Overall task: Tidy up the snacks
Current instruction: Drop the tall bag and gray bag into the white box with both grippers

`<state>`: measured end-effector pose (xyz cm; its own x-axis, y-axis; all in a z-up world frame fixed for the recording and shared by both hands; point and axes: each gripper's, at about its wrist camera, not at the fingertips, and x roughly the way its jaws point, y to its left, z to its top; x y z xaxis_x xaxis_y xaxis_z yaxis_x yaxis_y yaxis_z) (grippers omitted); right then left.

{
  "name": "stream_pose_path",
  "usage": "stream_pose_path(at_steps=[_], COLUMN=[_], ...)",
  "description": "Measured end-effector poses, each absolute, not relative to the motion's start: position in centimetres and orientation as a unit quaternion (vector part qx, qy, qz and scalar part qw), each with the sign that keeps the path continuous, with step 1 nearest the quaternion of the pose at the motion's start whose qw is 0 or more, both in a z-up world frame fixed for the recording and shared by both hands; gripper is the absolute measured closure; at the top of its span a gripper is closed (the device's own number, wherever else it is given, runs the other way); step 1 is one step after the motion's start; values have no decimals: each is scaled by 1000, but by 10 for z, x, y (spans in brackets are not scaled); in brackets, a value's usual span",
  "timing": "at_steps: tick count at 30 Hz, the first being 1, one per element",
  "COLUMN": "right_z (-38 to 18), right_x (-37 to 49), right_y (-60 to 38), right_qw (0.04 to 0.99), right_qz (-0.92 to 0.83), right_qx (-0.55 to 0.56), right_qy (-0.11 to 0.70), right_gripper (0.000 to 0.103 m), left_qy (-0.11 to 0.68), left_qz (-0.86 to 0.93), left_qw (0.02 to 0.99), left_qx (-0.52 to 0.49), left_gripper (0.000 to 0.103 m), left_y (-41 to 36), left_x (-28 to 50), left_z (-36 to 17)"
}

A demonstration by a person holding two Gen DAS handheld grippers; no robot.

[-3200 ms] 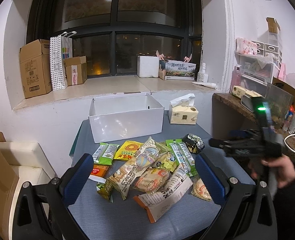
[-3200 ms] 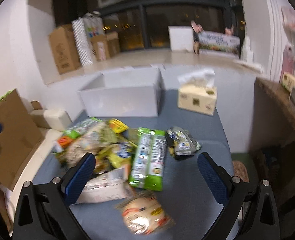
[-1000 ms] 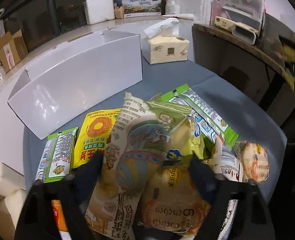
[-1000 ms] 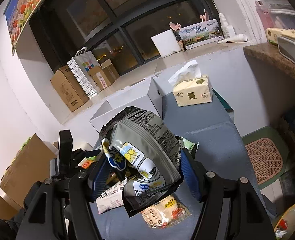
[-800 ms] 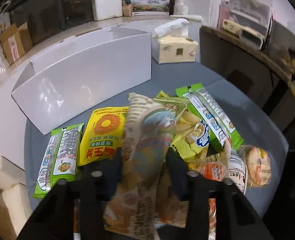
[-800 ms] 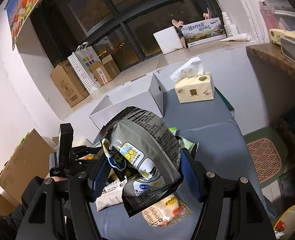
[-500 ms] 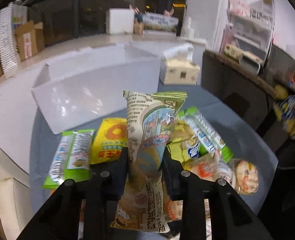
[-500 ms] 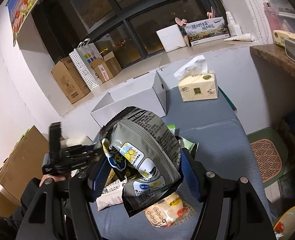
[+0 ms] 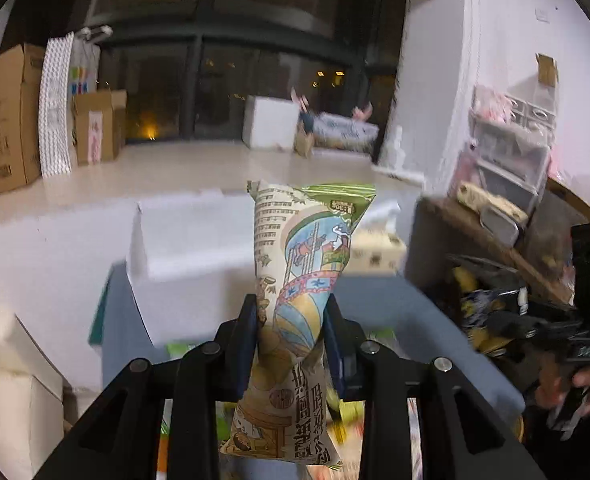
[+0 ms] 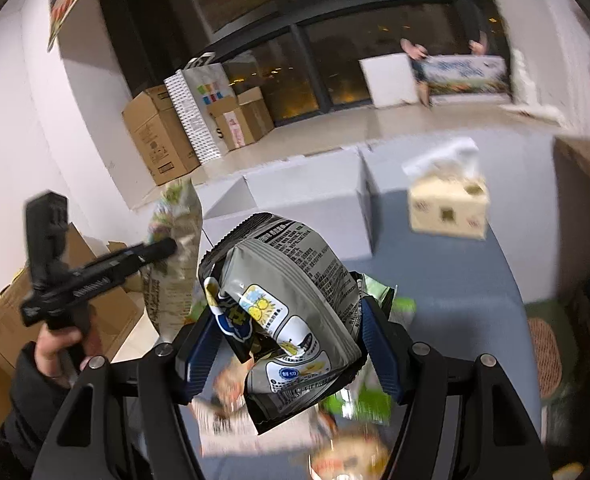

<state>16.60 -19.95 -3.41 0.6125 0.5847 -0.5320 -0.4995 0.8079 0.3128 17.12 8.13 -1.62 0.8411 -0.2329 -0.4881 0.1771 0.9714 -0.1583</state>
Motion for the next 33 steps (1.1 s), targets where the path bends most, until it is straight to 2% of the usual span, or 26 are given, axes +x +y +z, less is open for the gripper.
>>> stream_pose_path(at_steps=[9,14,20,21,22,23,24,25,27,33], right_z=[-3,-8,-19,-22,-26,-29,-32,-33,-34,-31], right_x=[297,374,416,421,425,428,429,428,424,415], right_y=[-129,-90,-58,-55,-53,-51,-50,-50,-53,-65], right_qw=[900,900,898,897,896,893,892,894,900,899], right_qz=[297,265,255,247,241,240,239,237,230,249], right_qx=[43,17,-19,-24,-28,-33,-35,-38,-40,6], right_qy=[316,346,359,366,373,379,381,378,368,360], right_gripper=[32,32,30,28,25,14,7,5,0,0], left_qy=[253,265,310,324,342,341,332,320,301,299], left_qz=[-36,-18,-7,-2,0,0,6,15,20,16], left_qw=[963,961,949,944,937,937,940,944,948,945], left_qx=[-79,-78,-65,-66,-69,-72,-77,-83,-97,-133], left_gripper=[69,69,65,56,34,23,5,0,0,0], left_y=[129,146,156,158,160,161,164,166,169,180], left_x=[275,333,390,398,404,405,401,395,385,363], left_z=[11,10,-10,-15,-20,-21,-21,-20,-18,-20])
